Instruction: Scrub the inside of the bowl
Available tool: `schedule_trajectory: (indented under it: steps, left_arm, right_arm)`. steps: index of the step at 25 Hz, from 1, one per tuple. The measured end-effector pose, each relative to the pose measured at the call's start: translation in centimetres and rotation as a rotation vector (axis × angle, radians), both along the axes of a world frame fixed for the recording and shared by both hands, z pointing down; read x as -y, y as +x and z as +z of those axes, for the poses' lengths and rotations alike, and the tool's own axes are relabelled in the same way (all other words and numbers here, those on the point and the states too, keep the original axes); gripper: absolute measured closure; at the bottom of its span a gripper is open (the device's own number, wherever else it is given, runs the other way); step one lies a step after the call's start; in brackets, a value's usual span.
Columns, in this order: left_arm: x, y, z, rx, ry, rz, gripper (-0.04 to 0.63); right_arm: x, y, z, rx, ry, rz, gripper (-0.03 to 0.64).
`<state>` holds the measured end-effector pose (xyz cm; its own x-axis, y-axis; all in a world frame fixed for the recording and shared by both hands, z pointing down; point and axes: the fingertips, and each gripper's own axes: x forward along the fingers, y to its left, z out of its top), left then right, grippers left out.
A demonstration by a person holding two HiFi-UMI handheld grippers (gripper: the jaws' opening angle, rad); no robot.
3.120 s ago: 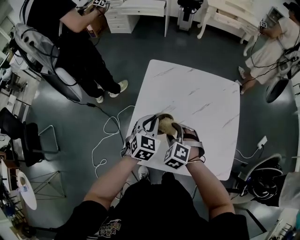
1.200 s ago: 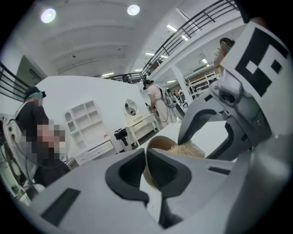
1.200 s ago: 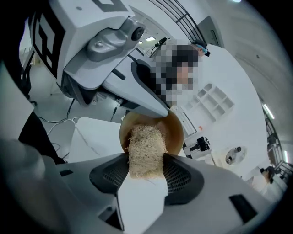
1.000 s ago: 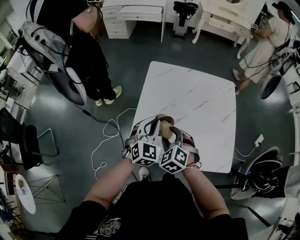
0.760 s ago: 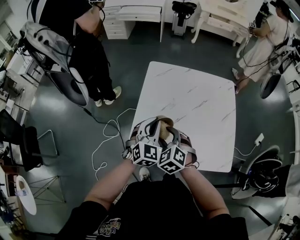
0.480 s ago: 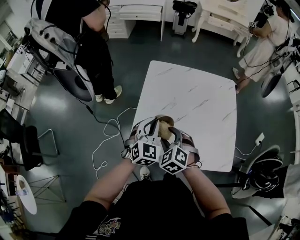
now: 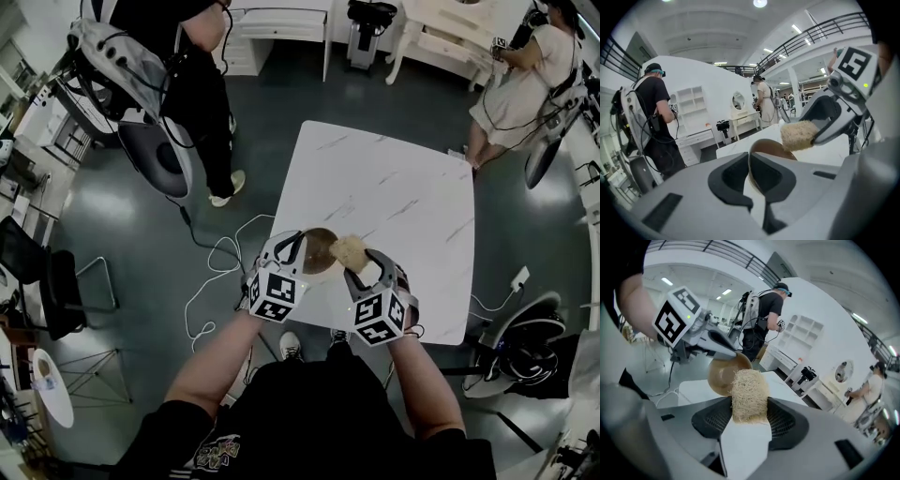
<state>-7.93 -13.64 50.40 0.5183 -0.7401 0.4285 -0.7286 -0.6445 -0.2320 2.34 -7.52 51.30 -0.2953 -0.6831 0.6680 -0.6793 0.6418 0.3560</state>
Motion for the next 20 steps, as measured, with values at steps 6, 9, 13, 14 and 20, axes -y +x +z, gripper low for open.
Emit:
schedule_trajectory:
  steps: [6,9,13,14,20]
  left_arm:
    - [-1.9,1.9,0.5,-0.145,-0.133,0.26,0.575]
    - [-3.3,2.5,0.2,-0.137,-0.142,0.387,0.575]
    - [-6.0,4.1,-0.6,-0.139,-0.162,0.565,0.575]
    - [-7.0,4.4,-0.8,-0.132,-0.171,0.617,0.575]
    - [-10.0,4.9,-1.0,-0.028,-0.19,0.784,0.575]
  right_arm:
    - [1.8,1.9,-2.5,0.346,-0.064,0.058,0.374]
    - [2.4,2.1,-2.7,0.492,-0.161,0.051,0.374]
    - [1.1,0.3,-2.4,0.682,-0.342,-0.09,0.374]
    - [0.5,-0.2,-2.5,0.719,-0.386,-0.137,0.374]
    - [-1.8,-1.8,-2.2,0.819,-0.606,-0.315,0.373]
